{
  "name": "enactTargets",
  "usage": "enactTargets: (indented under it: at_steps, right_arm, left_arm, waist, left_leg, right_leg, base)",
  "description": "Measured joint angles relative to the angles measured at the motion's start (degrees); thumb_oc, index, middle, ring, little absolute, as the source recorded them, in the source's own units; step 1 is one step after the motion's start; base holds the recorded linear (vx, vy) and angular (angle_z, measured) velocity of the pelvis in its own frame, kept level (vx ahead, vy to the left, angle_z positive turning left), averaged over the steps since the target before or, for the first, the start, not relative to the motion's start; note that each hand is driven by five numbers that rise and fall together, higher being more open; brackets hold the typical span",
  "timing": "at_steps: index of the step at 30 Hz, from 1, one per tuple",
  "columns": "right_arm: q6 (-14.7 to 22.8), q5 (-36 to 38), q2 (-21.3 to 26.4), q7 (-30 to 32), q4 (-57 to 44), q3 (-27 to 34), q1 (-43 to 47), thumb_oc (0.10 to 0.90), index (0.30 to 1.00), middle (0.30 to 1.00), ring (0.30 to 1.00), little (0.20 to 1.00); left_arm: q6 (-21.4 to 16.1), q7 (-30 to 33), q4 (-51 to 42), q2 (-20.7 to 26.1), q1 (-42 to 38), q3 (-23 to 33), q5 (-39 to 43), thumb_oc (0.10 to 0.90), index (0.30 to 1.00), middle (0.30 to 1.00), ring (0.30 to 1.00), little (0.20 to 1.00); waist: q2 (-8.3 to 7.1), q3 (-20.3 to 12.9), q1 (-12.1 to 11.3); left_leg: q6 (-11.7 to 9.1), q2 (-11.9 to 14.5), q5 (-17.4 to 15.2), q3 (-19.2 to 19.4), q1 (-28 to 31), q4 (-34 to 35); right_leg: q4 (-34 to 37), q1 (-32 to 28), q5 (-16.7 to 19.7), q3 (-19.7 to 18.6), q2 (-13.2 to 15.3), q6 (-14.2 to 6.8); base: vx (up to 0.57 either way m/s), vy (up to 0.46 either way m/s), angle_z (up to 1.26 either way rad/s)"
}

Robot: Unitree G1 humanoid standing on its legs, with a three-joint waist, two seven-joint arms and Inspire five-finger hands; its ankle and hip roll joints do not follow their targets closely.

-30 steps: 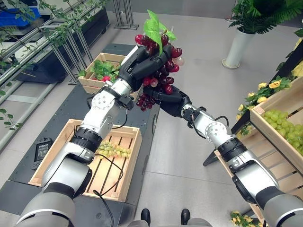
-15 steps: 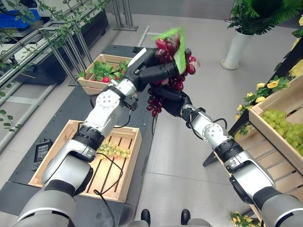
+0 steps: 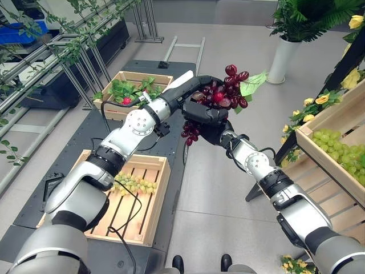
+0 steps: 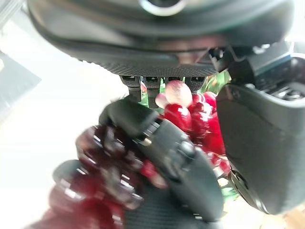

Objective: Pick up the fruits from the basket on one side to the basket on the other side

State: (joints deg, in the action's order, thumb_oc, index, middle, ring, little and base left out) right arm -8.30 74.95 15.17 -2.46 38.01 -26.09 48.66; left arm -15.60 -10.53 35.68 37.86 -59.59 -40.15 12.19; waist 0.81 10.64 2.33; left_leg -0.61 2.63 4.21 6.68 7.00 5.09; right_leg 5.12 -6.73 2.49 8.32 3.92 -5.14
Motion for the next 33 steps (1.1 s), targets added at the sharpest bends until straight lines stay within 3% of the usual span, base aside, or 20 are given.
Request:
enactTargets:
  at_steps: [4,8,13,18,23,30,33]
  right_arm:
    - [0.13,-0.02,0.56,-0.02,0.78,0.80,-0.27,0.400,0.300,0.300,0.300,0.300]
    - [1.14,-0.07,0.69,-0.02,2.71,1.16,-1.65,0.400,0.300,0.300,0.300,0.300]
    - [1.14,-0.13,0.99,-0.01,2.89,1.18,-4.25,0.400,0.300,0.300,0.300,0.300]
    - [1.14,-0.30,0.72,-0.01,2.89,2.28,-7.58,0.400,0.300,0.300,0.300,0.300]
    - [1.14,-0.41,0.65,-0.01,2.89,3.90,-10.86,0.400,0.300,0.300,0.300,0.300]
    - [2.16,-5.40,0.28,-0.02,2.77,5.73,-16.34,0.400,0.300,0.300,0.300,0.300]
    - [3.70,-7.66,-0.01,-0.11,2.60,7.41,-22.23,0.400,0.300,0.300,0.300,0.300]
  left_arm:
    - [0.00,-0.47,0.94,0.44,0.20,0.25,8.42,0.800,0.900,0.900,0.900,0.900]
    - [-0.78,0.26,1.01,0.02,1.69,4.71,15.64,0.800,0.900,0.900,0.900,0.900]
    - [-5.25,7.87,1.10,-0.57,3.24,9.97,15.86,0.800,0.900,0.900,0.900,0.900]
    - [-12.15,20.65,1.07,-2.09,5.58,16.52,14.95,0.800,0.900,0.900,0.900,0.900]
    - [-13.91,26.61,1.01,-3.39,8.27,21.15,12.65,0.800,0.900,0.900,0.900,0.900]
    - [-13.90,25.38,-1.20,-3.75,18.16,21.40,9.73,0.800,0.900,0.900,0.900,0.900]
    - [-13.85,22.11,-3.07,-7.25,26.86,23.30,11.16,0.800,0.900,0.900,0.900,0.900]
  waist:
    - [0.01,-0.01,-0.16]
    - [0.00,-0.01,-0.20]
    - [0.00,-0.01,-0.13]
    - [-0.01,-0.01,-0.19]
    - [-0.06,-0.04,-0.37]
    - [-0.18,-0.11,-0.29]
    - [-0.30,-0.28,-0.44]
  left_leg:
    - [0.00,0.01,0.00,-0.02,-0.01,0.00]
    - [0.00,-0.02,-0.01,-0.02,-0.02,0.00]
    - [0.00,0.00,-0.01,0.02,-0.01,0.01]
    - [-0.01,0.01,-0.01,0.07,0.05,0.02]
    - [-0.01,0.01,-0.01,0.02,0.13,0.02]
    - [-0.01,-0.04,-0.03,0.06,0.14,0.04]
    - [0.01,-0.11,-0.11,-0.05,0.14,0.06]
  right_leg:
    - [0.00,0.01,0.00,0.01,-0.02,0.00]
    - [0.00,0.03,0.00,0.00,-0.01,0.00]
    - [0.00,0.05,0.01,-0.09,-0.05,0.01]
    - [0.00,0.03,0.02,-0.17,-0.08,0.02]
    - [0.01,-0.07,0.03,-0.17,-0.06,0.01]
    - [0.01,-0.01,0.04,-0.33,-0.06,0.00]
    - [0.01,0.11,0.04,-0.50,-0.05,-0.01]
  base:
    - [0.00,0.000,0.00]
    - [0.00,0.000,0.00]
    - [0.00,0.000,0.00]
    - [0.01,-0.002,0.00]
    - [0.02,-0.003,0.00]
    - [0.00,-0.001,0.00]
    - [0.04,0.011,-0.02]
